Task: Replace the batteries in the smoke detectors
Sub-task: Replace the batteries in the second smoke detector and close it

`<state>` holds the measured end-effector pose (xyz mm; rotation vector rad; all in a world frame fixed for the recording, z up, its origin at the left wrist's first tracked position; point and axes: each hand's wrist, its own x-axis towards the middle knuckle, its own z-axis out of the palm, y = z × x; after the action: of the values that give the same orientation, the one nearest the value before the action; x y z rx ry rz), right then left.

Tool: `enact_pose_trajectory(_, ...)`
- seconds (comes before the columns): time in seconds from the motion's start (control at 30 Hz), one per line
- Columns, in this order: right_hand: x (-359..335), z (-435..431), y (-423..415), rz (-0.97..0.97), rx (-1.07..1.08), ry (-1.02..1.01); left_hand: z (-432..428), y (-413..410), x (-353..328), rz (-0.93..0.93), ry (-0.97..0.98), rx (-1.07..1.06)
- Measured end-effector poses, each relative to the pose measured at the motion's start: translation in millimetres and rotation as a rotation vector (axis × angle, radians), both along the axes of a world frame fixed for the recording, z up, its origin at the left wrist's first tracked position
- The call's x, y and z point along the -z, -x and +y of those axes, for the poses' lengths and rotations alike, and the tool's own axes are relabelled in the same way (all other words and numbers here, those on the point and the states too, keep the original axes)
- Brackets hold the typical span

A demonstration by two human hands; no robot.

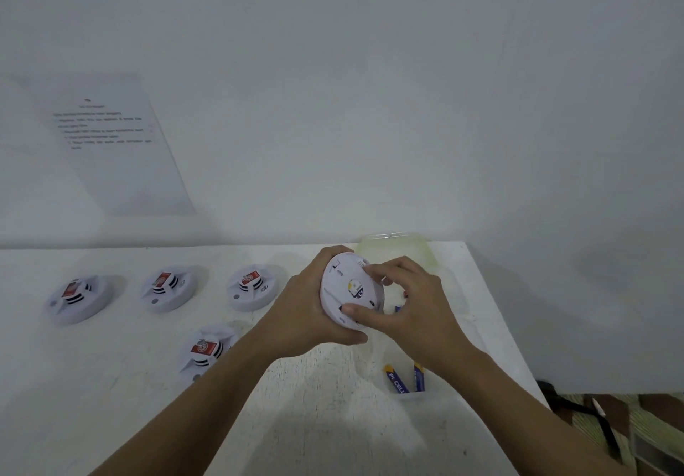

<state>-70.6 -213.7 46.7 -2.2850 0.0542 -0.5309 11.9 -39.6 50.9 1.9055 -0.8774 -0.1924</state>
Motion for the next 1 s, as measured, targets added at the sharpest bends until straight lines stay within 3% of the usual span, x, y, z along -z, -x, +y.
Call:
enact_pose_trajectory(0.17,-6,-3,-4,0.023,-0.077,0.224,5,0,5,-0.009,-0.057,0.015)
enact_pose_trajectory(0.3,-8,0,-9,0.060,-0.089,0.097,7,1,3,-0.004,-0.061,0.010)
enact_pose_trajectory(0.57,-5,6,-12,0.106,-0.136,0.054,12,3,5,-0.036,-0.079,-0.024)
enact_pose_trajectory(1.0,-23,8,-12,0.027,-0.185,0.153,17,2,-1,-0.019,-0.013,-0.003)
